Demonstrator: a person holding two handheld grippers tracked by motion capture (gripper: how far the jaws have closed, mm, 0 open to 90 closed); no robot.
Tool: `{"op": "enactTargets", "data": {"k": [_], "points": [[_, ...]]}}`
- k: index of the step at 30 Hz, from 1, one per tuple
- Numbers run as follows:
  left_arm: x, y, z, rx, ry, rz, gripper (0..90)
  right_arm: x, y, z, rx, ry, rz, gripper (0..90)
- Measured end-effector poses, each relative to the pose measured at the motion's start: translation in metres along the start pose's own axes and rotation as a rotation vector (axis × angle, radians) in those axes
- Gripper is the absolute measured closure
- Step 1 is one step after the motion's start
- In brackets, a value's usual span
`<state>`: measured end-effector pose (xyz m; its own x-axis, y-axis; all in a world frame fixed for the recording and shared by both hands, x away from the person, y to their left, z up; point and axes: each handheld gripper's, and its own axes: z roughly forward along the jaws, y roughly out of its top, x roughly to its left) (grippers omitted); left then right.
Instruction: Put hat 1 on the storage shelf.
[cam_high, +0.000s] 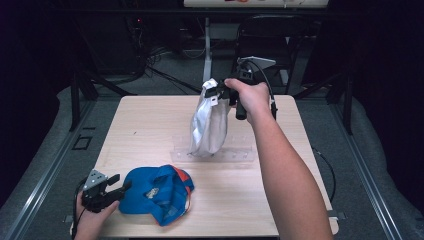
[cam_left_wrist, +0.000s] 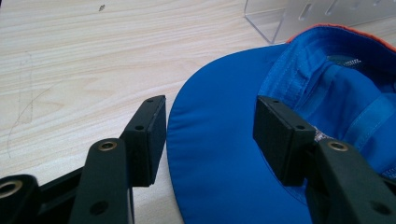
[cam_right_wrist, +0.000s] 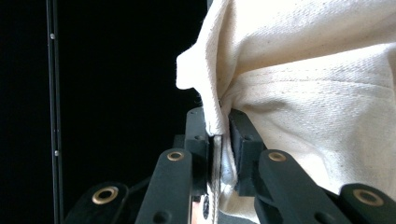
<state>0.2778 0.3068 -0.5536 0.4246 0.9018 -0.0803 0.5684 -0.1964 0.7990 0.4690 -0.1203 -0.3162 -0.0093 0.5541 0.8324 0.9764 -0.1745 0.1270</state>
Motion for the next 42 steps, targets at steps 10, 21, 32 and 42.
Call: {"op": "enactTargets", "data": {"k": [10,21,32,42], "points": [[-0.015,0.007,-0.002,-0.017,-0.028,0.031,44.7,0.001,0.001,0.009,-0.025,0.006,0.002,79.8],[-0.066,0.05,0.009,-0.05,-0.126,0.168,46.2,0.001,-0.001,0.012,-0.021,0.02,-0.005,79.7],[-0.118,0.097,0.04,-0.101,-0.21,0.207,47.2,-0.003,-0.006,0.012,-0.009,0.038,-0.008,79.5],[-0.149,0.115,0.067,-0.06,-0.148,0.277,51.4,0.001,-0.009,0.015,-0.008,0.038,-0.013,79.4]]}}
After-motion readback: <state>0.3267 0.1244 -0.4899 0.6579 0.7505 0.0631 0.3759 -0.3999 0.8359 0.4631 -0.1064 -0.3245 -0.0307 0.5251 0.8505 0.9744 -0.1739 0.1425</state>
